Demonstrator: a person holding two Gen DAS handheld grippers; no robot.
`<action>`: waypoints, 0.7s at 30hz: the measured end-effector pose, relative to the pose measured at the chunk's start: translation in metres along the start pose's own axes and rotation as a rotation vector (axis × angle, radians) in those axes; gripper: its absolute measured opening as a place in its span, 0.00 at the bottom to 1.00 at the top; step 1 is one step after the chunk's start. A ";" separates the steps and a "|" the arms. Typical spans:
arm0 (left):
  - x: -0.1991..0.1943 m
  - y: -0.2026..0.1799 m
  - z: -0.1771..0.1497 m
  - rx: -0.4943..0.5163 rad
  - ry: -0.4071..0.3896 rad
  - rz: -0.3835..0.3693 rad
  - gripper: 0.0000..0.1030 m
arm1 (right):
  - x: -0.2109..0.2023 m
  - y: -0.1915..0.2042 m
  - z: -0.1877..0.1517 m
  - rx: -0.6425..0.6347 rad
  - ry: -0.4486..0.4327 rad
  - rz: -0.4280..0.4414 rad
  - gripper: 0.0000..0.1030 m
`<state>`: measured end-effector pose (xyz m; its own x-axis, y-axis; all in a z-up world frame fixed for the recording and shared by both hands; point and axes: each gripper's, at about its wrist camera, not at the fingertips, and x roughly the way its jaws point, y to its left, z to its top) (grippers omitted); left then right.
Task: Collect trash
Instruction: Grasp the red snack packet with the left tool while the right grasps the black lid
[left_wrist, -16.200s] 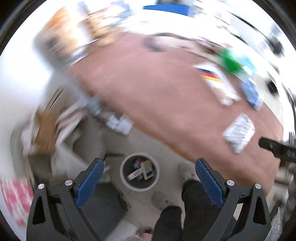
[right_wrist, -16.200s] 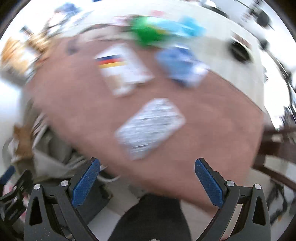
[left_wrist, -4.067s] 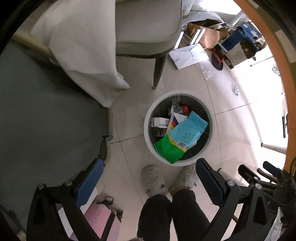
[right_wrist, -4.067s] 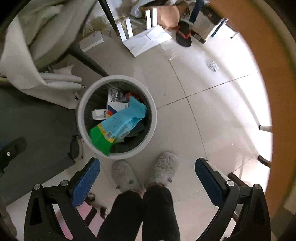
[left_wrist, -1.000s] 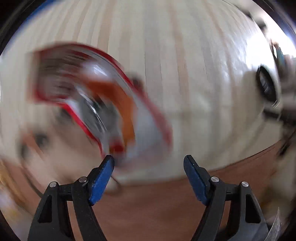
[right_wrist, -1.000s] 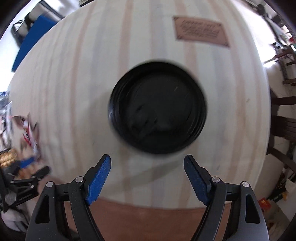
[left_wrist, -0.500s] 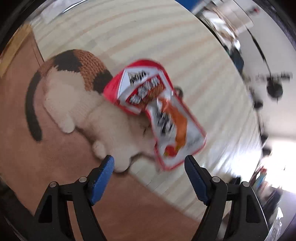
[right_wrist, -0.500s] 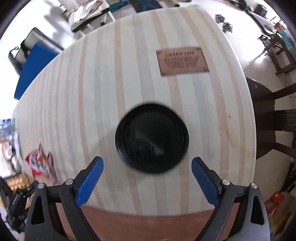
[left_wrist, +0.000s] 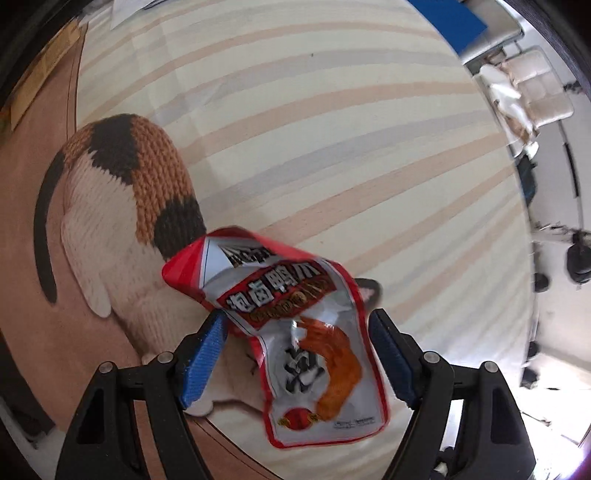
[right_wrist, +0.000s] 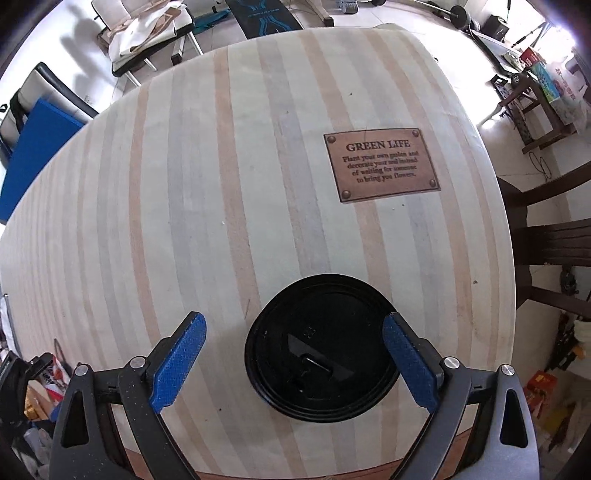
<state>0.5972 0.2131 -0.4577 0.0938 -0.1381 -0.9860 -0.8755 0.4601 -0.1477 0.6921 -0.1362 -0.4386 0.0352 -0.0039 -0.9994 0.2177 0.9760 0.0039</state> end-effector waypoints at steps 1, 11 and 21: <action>0.000 0.000 0.003 0.021 -0.009 0.014 0.74 | 0.003 0.003 0.001 -0.001 0.005 -0.003 0.95; 0.020 -0.074 -0.072 0.695 -0.083 0.186 0.72 | 0.009 -0.017 -0.005 -0.041 -0.019 -0.023 0.74; 0.024 -0.053 -0.086 0.630 -0.047 0.128 0.69 | 0.000 -0.042 -0.027 -0.110 -0.054 0.001 0.35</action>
<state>0.6054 0.1098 -0.4673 0.0401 -0.0164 -0.9991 -0.4358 0.8995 -0.0323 0.6568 -0.1710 -0.4400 0.0889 -0.0118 -0.9960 0.1091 0.9940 -0.0020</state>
